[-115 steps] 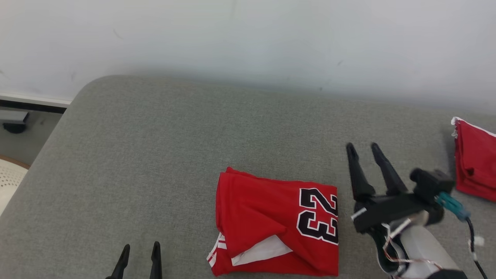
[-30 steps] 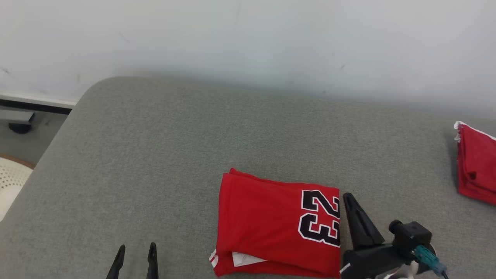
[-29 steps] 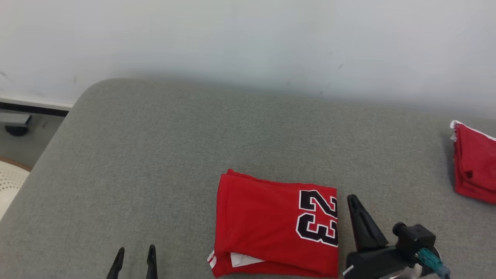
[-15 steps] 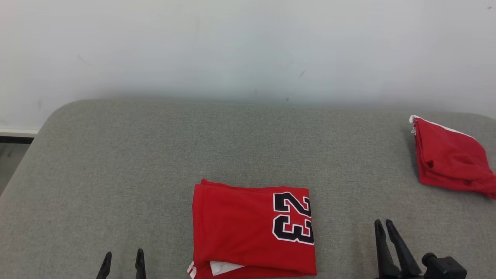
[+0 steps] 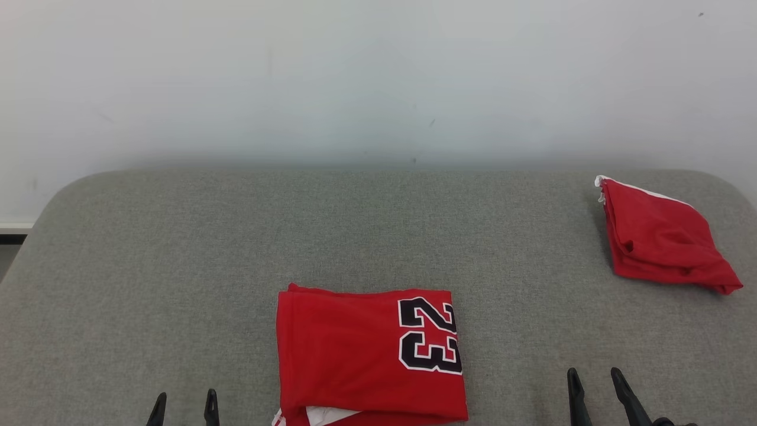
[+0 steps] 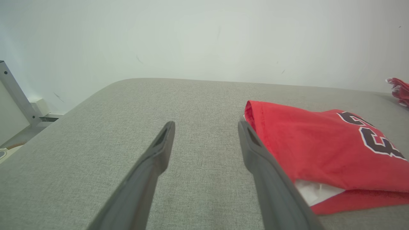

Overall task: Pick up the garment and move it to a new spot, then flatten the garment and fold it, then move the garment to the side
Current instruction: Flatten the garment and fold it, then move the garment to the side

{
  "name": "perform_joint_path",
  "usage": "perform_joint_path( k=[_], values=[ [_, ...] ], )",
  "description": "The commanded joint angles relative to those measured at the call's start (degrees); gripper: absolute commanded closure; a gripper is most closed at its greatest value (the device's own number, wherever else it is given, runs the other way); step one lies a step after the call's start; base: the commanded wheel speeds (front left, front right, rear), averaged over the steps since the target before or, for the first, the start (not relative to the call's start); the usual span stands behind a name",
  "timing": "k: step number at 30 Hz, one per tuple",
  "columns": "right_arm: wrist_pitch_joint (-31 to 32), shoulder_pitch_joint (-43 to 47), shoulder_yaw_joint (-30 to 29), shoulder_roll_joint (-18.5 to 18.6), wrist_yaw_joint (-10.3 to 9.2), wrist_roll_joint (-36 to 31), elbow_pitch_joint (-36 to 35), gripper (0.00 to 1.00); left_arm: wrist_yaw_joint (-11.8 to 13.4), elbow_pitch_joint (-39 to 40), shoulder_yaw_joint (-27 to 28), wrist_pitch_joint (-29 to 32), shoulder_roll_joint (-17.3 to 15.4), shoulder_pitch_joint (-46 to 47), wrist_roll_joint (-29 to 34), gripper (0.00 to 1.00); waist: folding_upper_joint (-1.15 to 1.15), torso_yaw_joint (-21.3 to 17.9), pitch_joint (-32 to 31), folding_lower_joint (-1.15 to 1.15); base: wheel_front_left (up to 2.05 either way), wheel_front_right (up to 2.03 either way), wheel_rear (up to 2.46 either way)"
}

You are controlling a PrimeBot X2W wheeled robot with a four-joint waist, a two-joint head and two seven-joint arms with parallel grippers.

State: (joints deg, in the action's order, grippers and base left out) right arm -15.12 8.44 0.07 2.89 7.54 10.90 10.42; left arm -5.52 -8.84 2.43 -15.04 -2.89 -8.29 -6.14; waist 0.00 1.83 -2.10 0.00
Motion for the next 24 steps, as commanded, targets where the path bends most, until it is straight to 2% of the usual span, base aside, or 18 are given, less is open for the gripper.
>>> perform_joint_path(
  k=[1, 24],
  values=[
    [0.0, 0.6, -0.2, 0.0, -0.11, -0.1, 0.2, 0.0, 0.3, 0.2, 0.2, -0.1, 0.0, -1.1, 0.1, 0.0, 0.0, 0.1, 0.0, 0.0, 0.0, 0.0, 0.0],
    [0.0, -0.3, -0.8, 0.0, -0.11, -0.3, 0.8, 0.0, 0.2, -0.6, 1.0, -0.1, 0.0, -0.5, -1.5, 0.0, 0.0, 0.2, 0.6, 0.0, 0.0, 0.0, 0.0]
  ],
)
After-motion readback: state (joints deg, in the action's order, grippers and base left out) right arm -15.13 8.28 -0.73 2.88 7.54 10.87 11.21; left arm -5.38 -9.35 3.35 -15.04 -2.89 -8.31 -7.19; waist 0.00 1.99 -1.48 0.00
